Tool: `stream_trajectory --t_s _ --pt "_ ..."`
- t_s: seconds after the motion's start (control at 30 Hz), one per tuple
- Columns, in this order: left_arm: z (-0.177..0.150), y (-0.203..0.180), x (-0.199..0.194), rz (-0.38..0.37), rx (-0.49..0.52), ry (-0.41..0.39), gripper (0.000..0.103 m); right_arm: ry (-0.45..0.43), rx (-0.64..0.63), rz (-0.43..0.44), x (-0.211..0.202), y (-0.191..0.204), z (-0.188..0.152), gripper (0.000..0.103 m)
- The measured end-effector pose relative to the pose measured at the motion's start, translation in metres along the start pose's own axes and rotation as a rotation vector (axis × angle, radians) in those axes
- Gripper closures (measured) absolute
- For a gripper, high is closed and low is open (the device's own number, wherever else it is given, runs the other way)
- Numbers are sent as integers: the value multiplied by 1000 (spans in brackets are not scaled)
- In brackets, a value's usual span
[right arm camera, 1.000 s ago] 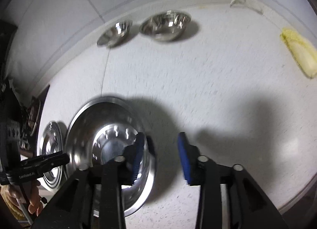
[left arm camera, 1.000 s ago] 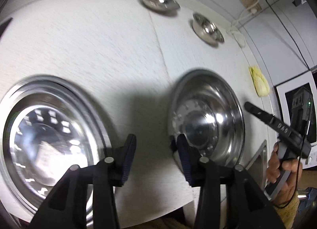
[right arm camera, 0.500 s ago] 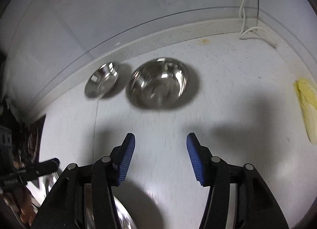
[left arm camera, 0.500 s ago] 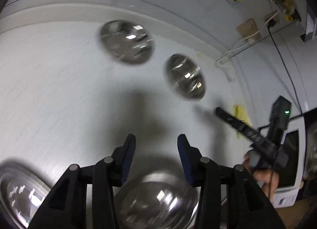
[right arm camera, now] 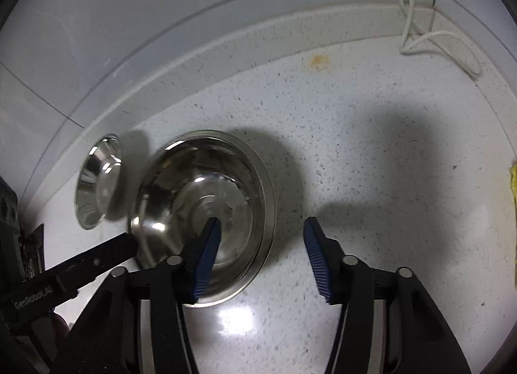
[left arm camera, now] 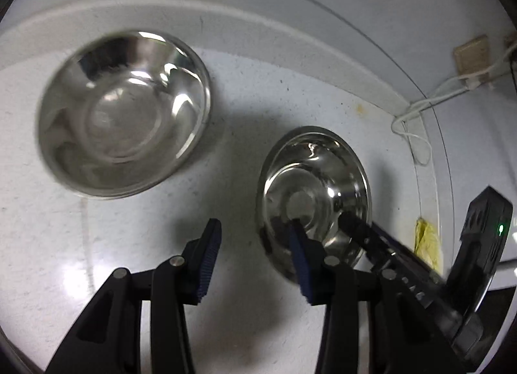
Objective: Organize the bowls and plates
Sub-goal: 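Grip the rim of a small steel bowl with both tools, then lift the small bowl with both tools and lower it into the large bowl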
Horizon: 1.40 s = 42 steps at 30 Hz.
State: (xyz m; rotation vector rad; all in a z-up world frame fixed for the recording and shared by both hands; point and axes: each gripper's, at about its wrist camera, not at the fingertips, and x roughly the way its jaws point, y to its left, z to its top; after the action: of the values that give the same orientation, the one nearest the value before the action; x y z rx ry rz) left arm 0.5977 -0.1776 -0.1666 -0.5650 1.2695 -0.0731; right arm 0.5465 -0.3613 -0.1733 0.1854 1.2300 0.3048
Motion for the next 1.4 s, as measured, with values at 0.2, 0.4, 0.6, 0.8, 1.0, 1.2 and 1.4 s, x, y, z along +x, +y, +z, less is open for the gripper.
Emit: stream_trajectory --t_s 0.2,0.4,0.6,0.8,1.0,1.2,1.4 --pt "3 0 12 -27 13 9 96 8 0 -6 14 0 1 92" --pt "-12 -22 -59 -84 57 -60 96 -81 -25 13 -35 14 -5 92" --pt "-58 -46 -188 -159 103 -169 96 -235 -78 77 -144 44 -28 92" --pt "-131 -31 -276 -181 119 -216 96 -329 -197 101 -233 91 -89 92" --pt "-211 22 -281 -186 123 -134 95 -296 -279 135 -255 113 -174 91" --pt "-257 74 -211 -91 81 18 95 -121 -272 148 -193 102 -237 91" --pt "-268 90 -150 -22 55 90 95 34 -204 110 -122 78 -256 91"
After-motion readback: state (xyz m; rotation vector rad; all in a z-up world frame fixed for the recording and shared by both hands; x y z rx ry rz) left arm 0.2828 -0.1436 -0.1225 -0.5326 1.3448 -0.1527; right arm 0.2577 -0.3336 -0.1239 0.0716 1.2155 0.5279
